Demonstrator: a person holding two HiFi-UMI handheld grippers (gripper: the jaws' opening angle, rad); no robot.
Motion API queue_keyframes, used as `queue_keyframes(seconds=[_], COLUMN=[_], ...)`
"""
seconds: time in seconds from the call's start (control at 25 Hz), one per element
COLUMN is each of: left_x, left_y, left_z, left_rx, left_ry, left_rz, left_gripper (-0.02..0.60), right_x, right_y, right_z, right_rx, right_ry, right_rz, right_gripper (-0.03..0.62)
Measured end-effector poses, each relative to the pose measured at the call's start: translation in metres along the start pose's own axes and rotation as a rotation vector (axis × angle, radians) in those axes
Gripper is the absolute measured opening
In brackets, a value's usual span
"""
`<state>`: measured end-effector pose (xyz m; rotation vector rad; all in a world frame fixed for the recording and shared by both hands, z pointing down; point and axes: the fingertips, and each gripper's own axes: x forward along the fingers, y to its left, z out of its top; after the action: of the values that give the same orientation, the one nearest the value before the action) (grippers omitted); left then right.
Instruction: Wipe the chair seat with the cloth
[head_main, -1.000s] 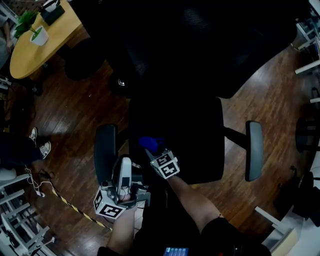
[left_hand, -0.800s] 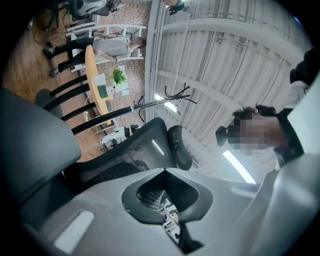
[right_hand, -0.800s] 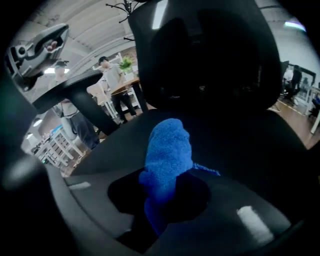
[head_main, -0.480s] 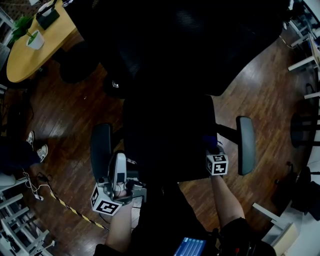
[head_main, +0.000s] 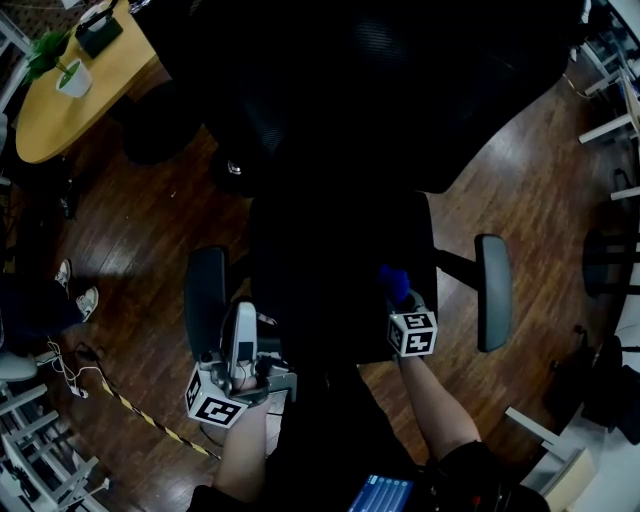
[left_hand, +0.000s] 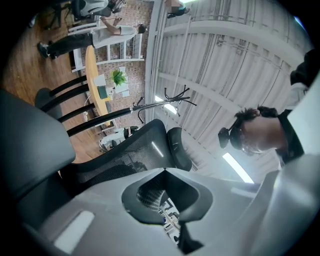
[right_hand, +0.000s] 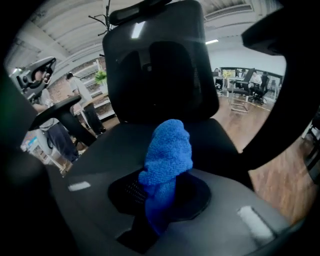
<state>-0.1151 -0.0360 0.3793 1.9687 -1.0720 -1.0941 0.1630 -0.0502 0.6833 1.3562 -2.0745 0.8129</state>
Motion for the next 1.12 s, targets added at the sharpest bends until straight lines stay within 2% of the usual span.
queue_keyframes(seconds=[0.2,0.4,0.52,0.6,0.72,0.84,1.12], left_x=[-0.003,-0.012,-0.018,-0.019,-0.022,-0.024,-0.016], left_y=[0.002,0.005,0.009,0.01,0.011,0.011,0.006], left_z=[0.002,0.006,0.008,0.008,0.007,0.006,-0.005], left_rx=[0.004,0.011,0.014,0.014,0.011,0.006,-0.003], left_ry=[-0.006,-0.012,-0.018,-0.018,-0.013,-0.011,0.008], left_rz=[0.005,0.022,0.033,0.035,0.034,0.033,0.017], left_gripper=[0.003,0.003,0.003,0.003,0.003,0.003,0.003], right_x=[0.038,0.048,0.046,0.044,0.042,0.041,0.007], right_y=[0.126,0.241,0.289,0.303,0.296,0.266,0.113], right_z=[0.002,-0.014,-0.046,-0.067,-0.077,-0.08,-0.098], right_rx=[-0.037,-0.071,-0.136,-0.182,-0.215,-0.189,-0.114], right_ry=[0.004,0.031,0.088,0.114,0.106,0.114,0.144], right_rz=[0.244,0.432,0.517,0.545,0.541,0.484,0.251], right_gripper=[0.08,0.08,0.08,0.08,0.079,0.079,0.078])
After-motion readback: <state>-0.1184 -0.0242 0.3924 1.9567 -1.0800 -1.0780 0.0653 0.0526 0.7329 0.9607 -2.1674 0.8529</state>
